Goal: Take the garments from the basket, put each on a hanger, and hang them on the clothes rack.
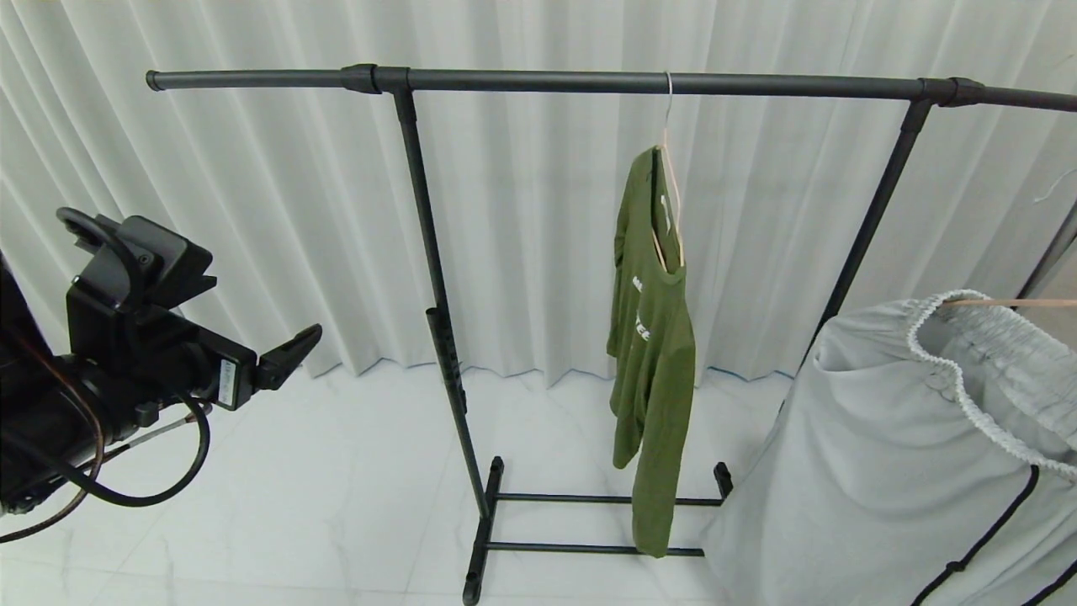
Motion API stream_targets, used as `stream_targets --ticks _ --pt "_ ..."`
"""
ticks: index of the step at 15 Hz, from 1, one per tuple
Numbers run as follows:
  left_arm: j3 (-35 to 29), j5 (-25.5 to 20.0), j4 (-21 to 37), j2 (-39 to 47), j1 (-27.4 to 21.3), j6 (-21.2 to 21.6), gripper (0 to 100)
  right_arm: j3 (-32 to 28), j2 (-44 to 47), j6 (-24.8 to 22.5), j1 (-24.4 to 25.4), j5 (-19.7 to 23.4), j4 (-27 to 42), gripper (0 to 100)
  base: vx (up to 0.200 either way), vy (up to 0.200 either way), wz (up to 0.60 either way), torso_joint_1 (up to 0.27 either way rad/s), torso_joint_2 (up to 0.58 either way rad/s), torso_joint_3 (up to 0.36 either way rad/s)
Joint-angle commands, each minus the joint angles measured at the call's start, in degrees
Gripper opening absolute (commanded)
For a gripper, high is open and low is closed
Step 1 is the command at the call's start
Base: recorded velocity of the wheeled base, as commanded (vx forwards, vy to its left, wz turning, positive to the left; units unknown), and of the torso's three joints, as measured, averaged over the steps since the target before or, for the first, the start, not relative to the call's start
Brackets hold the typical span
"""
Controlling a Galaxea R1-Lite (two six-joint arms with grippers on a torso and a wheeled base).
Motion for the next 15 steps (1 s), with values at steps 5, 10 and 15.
stream_targets --ticks 5,10,15 --pt "-0.10 0.08 0.04 0.06 -0.02 -0.07 100 0.32 2.18 0.58 -1.24 4.21 -4.45 0 0.000 0.000 0.00 0.000 0.00 0.000" --pt "0.16 -0.01 0.04 0.06 -0.29 -0.07 100 0.32 3.85 4.09 -1.24 4.21 -9.02 0 0.080 0.000 0.00 0.001 0.00 0.002" --pt "-0.10 -0.01 -0.05 -0.47 -2.39 -0.07 100 -0.20 5.87 4.89 -1.24 4.21 -11.75 0 0.200 0.000 0.00 0.002 0.00 0.007"
